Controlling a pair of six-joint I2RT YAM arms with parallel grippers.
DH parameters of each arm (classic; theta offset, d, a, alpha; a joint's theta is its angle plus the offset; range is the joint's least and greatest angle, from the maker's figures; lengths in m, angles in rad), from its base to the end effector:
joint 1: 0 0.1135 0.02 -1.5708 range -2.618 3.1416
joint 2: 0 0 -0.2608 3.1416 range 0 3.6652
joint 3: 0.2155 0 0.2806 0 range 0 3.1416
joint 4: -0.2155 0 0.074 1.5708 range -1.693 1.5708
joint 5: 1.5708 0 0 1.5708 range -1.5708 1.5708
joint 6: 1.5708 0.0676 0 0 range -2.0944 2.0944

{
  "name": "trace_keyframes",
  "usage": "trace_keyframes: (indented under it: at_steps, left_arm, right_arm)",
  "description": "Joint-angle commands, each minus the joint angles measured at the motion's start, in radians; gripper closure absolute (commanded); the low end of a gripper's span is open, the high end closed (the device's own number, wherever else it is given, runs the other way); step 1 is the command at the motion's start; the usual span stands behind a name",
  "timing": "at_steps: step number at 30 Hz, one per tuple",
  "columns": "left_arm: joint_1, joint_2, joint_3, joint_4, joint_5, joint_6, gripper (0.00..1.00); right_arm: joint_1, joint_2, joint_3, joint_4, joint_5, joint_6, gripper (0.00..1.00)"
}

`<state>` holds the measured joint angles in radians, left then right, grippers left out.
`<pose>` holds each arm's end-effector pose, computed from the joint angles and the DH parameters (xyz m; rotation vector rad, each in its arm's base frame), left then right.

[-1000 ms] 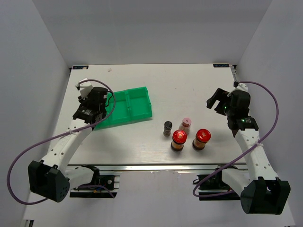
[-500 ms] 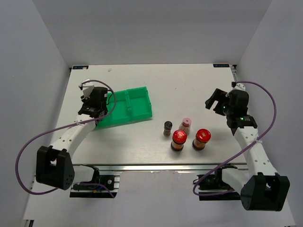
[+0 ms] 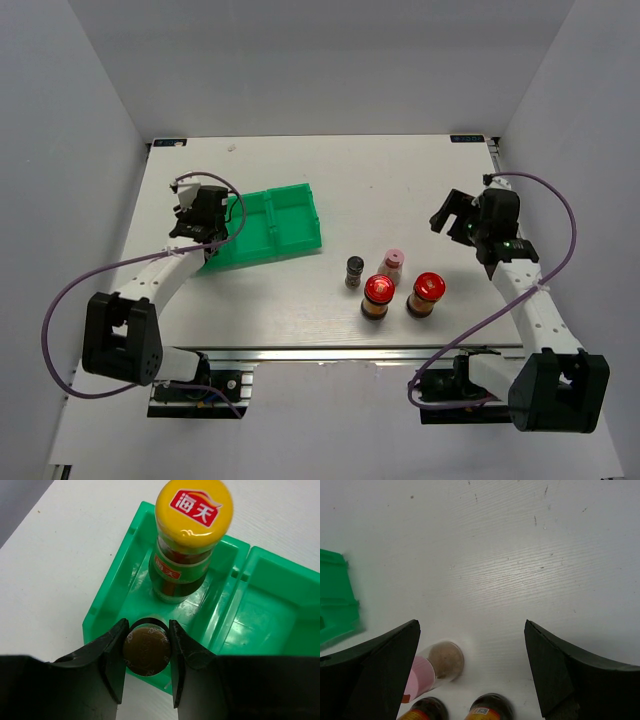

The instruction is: Organize the condiment bottles

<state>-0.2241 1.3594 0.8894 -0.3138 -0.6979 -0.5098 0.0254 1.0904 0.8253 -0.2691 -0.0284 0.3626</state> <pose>0.3274 -0.0301 0.2090 -0.6264 2.0783 0.4092 0.3014 0.0096 0.2588 0.3381 2.0885 0.2621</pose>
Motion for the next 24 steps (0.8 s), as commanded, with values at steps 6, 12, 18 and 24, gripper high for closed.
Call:
trace_keyframes:
  at_steps: [6, 12, 18, 24]
  left_arm:
    - [0.023, -0.008, -0.004, 0.024, 0.041, 0.002, 0.47]
    - [0.023, -0.034, -0.007, 0.021, 0.052, 0.008, 0.21]
    - [0.022, -0.065, -0.015, 0.016, 0.078, 0.001, 0.02]
    - [0.022, -0.15, 0.014, -0.002, 0.153, -0.003, 0.02]
  right_arm:
    - [-0.005, -0.02, 0.032, 0.019, -0.039, 0.007, 0.11]
    - [-0.005, -0.032, 0.04, -0.001, -0.033, 0.022, 0.11]
    - [-0.004, -0.069, 0.021, -0.013, -0.036, 0.049, 0.11]
    - [-0.005, -0.113, 0.023, -0.082, -0.03, 0.047, 0.11]
